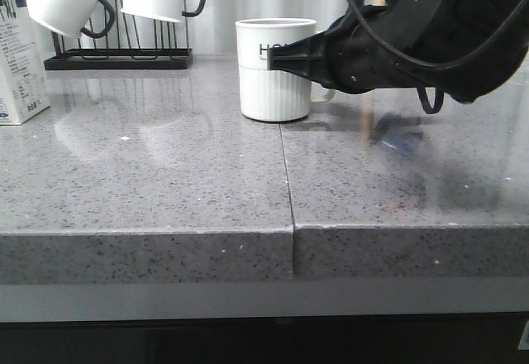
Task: Place milk next to cup
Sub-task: 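Carry the mug toward the table center and lower it down, then open the right gripper and withdraw it from the mug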
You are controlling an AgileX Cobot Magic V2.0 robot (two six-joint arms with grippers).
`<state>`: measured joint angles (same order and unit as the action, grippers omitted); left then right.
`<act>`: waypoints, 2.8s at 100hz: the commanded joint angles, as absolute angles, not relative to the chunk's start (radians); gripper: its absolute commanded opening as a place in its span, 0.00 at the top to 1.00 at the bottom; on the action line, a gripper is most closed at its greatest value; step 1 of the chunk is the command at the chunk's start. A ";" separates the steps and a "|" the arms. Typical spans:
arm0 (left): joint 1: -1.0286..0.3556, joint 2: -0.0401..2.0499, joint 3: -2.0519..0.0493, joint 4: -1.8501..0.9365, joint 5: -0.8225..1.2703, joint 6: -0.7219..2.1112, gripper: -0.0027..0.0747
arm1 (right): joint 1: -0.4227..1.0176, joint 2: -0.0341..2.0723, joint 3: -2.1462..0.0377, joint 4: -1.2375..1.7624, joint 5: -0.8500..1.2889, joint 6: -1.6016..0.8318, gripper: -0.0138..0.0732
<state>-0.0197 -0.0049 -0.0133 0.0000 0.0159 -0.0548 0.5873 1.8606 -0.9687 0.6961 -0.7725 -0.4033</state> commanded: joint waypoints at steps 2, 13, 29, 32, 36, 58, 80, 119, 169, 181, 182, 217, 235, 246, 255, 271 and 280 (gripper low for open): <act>-0.022 -0.036 -0.037 0.000 -0.061 -0.056 0.99 | 0.585 1.813 -1.000 0.675 -0.824 -0.413 0.76; -0.022 -0.036 -0.037 0.000 -0.061 -0.056 0.99 | 0.585 1.813 -1.000 0.675 -0.828 -0.413 0.65; -0.022 -0.036 -0.037 0.000 -0.061 -0.056 0.99 | 0.585 1.813 -1.000 0.676 -0.828 -0.413 0.56; -0.022 -0.036 -0.037 0.000 -0.061 -0.056 0.99 | 0.585 1.813 -1.000 0.676 -0.828 -0.413 0.56; -0.022 -0.036 -0.037 0.000 -0.061 -0.056 0.99 | 0.585 1.811 -0.999 0.677 -0.828 -0.413 0.56; -0.022 -0.036 -0.037 0.000 -0.061 -0.056 0.99 | 0.585 1.778 -0.995 0.686 -0.813 -0.413 0.56; -0.022 -0.036 -0.037 0.000 -0.061 -0.056 0.99 | 0.585 1.733 -0.938 0.686 -0.808 -0.413 0.56; -0.022 -0.036 -0.037 0.000 -0.061 -0.056 0.99 | 0.586 1.582 -0.743 0.686 -0.812 -0.411 0.56; -0.022 -0.036 -0.037 0.000 -0.061 -0.056 0.99 | 0.501 1.248 -0.601 0.693 -0.649 -0.528 0.56; -0.022 -0.036 -0.037 0.000 -0.061 -0.056 0.99 | 0.467 1.219 -0.601 0.693 -0.625 -0.529 0.56; -0.022 -0.036 -0.037 0.000 -0.061 -0.056 0.99 | 0.465 1.216 -0.601 0.693 -0.626 -0.531 0.56; -0.022 -0.036 -0.037 0.000 -0.061 -0.056 0.99 | 0.279 1.112 -0.563 0.582 -0.445 -0.521 0.56; -0.022 -0.036 -0.037 0.000 -0.061 -0.056 0.99 | 0.130 0.975 -0.527 0.268 -0.342 -0.157 0.56; -0.022 -0.036 -0.037 0.000 -0.061 -0.056 0.99 | 0.069 0.891 -0.526 0.111 -0.221 0.000 0.56; -0.022 -0.036 -0.037 0.000 -0.061 -0.056 0.99 | 0.047 0.820 -0.526 0.000 -0.102 0.081 0.57; -0.022 -0.036 -0.037 0.000 -0.061 -0.056 0.99 | 0.042 0.671 -0.522 -0.149 0.041 0.184 0.61; -0.022 -0.036 -0.037 0.000 -0.061 -0.056 0.99 | 0.042 0.590 -0.514 -0.174 0.099 0.200 0.63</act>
